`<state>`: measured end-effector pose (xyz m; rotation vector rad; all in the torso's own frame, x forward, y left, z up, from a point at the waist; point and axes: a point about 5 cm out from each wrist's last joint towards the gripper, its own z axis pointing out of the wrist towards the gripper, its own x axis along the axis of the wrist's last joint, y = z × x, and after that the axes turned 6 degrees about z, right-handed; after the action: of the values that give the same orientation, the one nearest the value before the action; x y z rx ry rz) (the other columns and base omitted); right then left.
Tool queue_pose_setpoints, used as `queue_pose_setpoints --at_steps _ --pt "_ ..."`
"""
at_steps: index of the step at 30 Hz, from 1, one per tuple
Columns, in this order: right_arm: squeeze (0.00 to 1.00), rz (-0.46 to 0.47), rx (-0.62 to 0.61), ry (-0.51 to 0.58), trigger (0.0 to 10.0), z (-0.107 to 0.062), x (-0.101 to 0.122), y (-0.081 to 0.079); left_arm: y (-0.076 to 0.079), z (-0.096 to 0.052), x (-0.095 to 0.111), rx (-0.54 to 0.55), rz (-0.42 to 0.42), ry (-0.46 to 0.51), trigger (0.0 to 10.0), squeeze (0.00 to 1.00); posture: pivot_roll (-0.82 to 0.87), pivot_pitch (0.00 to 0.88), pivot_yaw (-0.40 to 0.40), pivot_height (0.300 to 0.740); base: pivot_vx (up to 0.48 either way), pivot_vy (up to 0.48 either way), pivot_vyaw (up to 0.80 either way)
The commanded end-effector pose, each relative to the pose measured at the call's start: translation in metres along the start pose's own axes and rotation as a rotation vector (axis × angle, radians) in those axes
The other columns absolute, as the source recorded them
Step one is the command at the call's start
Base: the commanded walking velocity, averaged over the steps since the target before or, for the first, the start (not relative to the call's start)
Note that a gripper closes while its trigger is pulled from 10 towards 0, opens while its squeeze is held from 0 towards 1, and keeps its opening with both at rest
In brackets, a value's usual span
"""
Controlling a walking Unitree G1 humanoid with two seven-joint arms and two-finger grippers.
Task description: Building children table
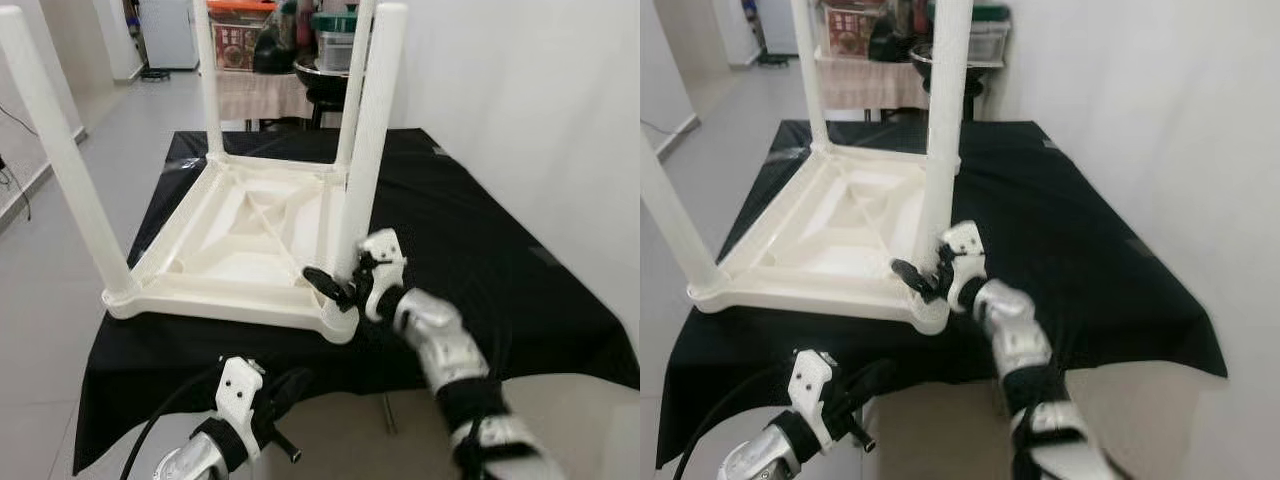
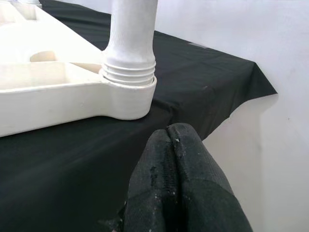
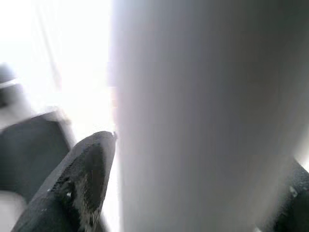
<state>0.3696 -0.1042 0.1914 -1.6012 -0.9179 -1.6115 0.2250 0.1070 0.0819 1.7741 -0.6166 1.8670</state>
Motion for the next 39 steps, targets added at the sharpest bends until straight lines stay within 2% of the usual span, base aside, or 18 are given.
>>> queue_pose_setpoints --at_steps 1,3,5,9,13,14,15,17,18,19,21,25,32,33,34,35,37,39 --pt "0.0 0.022 0.111 -0.029 10.0 0.005 -0.006 -0.006 -0.001 -0.002 -0.005 0.002 -0.013 -0.023 10.0 0.0 0.02 0.0 -0.081 0.74 0.0 0.0 0.0" --pt "0.0 0.052 0.139 -0.036 10.0 0.009 -0.002 -0.003 -0.001 -0.002 -0.005 0.002 -0.013 -0.023 10.0 0.0 0.02 0.0 -0.082 0.74 0.0 0.0 0.0" --pt "0.0 0.081 0.159 -0.046 0.0 0.012 -0.002 -0.003 -0.001 -0.002 -0.005 0.004 -0.012 -0.023 10.0 0.0 0.03 0.0 -0.084 0.74 0.0 0.0 0.0" --pt "0.0 0.084 0.162 -0.052 0.0 0.013 -0.003 -0.003 -0.001 -0.002 -0.005 0.005 -0.011 -0.023 10.0 0.0 0.03 0.0 -0.085 0.74 0.0 0.0 0.0" --pt "0.0 0.095 0.008 -0.023 0.0 0.015 -0.006 0.003 0.0 -0.002 -0.005 0.007 -0.01 -0.021 10.0 0.0 0.03 0.0 -0.084 0.74 0.0 0.0 0.0" --pt "0.0 0.138 -0.186 -0.009 0.0 0.015 -0.016 0.007 0.001 -0.002 -0.004 0.007 -0.012 -0.019 10.0 0.0 0.03 0.0 -0.086 0.74 0.0 0.0 0.0" --pt "0.0 0.138 -0.186 -0.009 0.0 0.015 -0.016 0.007 0.001 -0.002 -0.004 0.007 -0.012 -0.019 10.0 0.0 0.03 0.0 -0.086 0.74 0.0 0.0 0.0" --pt "0.0 0.181 -0.47 -0.027 0.0 0.015 -0.044 0.002 0.002 -0.004 -0.003 0.006 -0.015 -0.017 10.0 0.0 0.03 0.0 -0.089 0.74 0.0 0.0 0.0" --pt "0.0 0.181 -0.47 -0.027 0.0 0.015 -0.044 0.002 0.002 -0.004 -0.003 0.006 -0.015 -0.017 10.0 0.0 0.03 0.0 -0.089 0.74 0.0 0.0 0.0" --pt "0.0 0.196 -0.599 -0.036 0.0 0.014 -0.054 0.0 0.002 -0.004 -0.003 0.006 -0.015 -0.016 10.0 0.0 0.03 0.0 -0.089 0.74 0.0 0.0 0.0" --pt "0.0 0.293 -0.82 -0.096 0.0 0.01 -0.092 -0.03 0.001 -0.005 -0.002 0.007 -0.015 -0.017 10.0 0.0 0.03 0.0 -0.088 0.74 0.0 0.0 0.0" --pt "0.0 0.345 -0.825 -0.126 0.0 0.014 -0.107 -0.049 0.0 -0.005 -0.003 0.008 -0.013 -0.018 10.0 0.0 0.03 0.0 -0.079 0.74 0.0 0.0 0.0" --pt "0.0 0.323 -0.812 -0.096 0.0 0.023 -0.087 -0.032 -0.001 -0.003 -0.003 0.011 -0.016 -0.015 10.0 0.0 0.03 0.0 -0.092 0.74 0.0 0.0 0.0" --pt "0.58 0.324 -0.758 -0.093 10.0 0.029 -0.083 -0.034 -0.001 -0.002 -0.003 0.013 -0.014 -0.014 10.0 0.0 0.04 0.0 -0.094 0.74 0.0 0.0 0.0" --pt "0.58 0.324 -0.758 -0.093 10.0 0.029 -0.083 -0.034 -0.001 -0.002 -0.003 0.013 -0.014 -0.014 10.0 0.0 0.04 0.0 -0.094 0.74 0.0 0.0 0.0" --pt "1.0 0.332 -0.704 -0.077 10.0 0.034 -0.078 -0.037 -0.001 -0.002 -0.002 0.015 -0.014 -0.013 10.0 0.0 0.04 0.0 -0.094 0.74 0.0 0.0 0.0" --pt "1.0 0.332 -0.704 -0.077 10.0 0.034 -0.078 -0.037 -0.001 -0.002 -0.002 0.015 -0.014 -0.013 10.0 0.0 0.04 0.0 -0.094 0.74 0.0 0.0 0.0" --pt "1.0 0.349 -0.55 -0.009 10.0 0.044 -0.064 -0.039 -0.001 -0.002 -0.002 0.015 -0.016 -0.013 10.0 0.0 0.04 0.0 -0.094 0.74 0.0 0.0 0.0"
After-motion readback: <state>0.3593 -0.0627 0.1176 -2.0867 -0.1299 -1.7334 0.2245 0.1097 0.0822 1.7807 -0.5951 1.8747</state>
